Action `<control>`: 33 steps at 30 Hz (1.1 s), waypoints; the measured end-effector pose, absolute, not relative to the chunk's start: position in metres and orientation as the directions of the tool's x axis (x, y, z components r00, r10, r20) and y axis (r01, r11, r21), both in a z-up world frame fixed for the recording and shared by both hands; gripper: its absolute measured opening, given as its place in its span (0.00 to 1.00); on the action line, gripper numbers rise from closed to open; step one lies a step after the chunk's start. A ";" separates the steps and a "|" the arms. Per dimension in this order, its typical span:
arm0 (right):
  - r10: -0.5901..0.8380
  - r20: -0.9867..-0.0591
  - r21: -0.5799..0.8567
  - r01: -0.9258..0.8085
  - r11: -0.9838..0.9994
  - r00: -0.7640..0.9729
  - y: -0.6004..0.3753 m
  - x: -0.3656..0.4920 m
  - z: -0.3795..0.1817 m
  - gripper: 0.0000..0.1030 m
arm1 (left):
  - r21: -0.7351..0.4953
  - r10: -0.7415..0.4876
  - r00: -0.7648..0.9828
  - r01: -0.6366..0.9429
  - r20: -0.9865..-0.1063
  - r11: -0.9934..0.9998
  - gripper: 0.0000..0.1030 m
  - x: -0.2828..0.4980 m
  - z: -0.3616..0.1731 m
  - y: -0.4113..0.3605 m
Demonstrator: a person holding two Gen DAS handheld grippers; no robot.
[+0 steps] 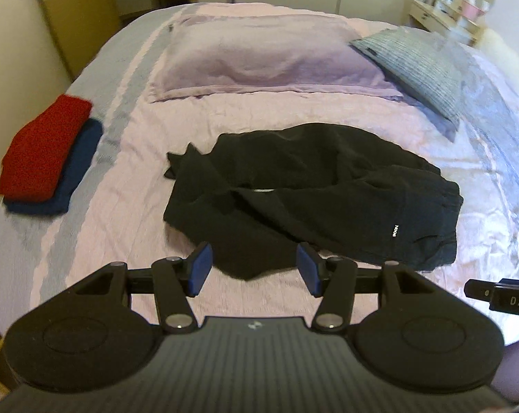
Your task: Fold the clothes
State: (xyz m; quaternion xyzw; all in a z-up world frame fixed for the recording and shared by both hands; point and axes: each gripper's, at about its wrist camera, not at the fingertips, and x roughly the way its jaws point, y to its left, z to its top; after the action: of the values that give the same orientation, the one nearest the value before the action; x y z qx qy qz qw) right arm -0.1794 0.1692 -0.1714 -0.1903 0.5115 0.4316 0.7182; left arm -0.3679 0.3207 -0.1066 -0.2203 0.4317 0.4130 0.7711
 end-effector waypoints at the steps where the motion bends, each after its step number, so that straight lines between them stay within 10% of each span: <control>1: 0.426 -0.898 0.169 -0.806 0.567 0.112 0.169 -0.182 -0.173 0.70 | 0.015 0.442 0.296 -0.817 -0.847 0.576 0.49 -0.368 -0.109 0.324; 23: 0.723 -0.684 0.723 -0.042 0.690 0.096 0.102 -0.068 -0.332 0.70 | -0.162 0.399 0.322 -0.909 -0.859 0.383 0.51 -0.437 -0.216 0.402; 33: 0.735 -0.656 0.753 0.098 0.650 0.168 0.111 -0.011 -0.412 0.70 | -0.199 0.415 0.305 -0.939 -0.857 0.279 0.51 -0.430 -0.256 0.415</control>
State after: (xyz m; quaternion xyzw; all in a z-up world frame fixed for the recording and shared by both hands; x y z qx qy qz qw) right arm -0.0110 0.1106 -0.4116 0.3467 0.6009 0.2340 0.6812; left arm -0.4297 0.4151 -0.2563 -0.3714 0.3532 0.4720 0.7173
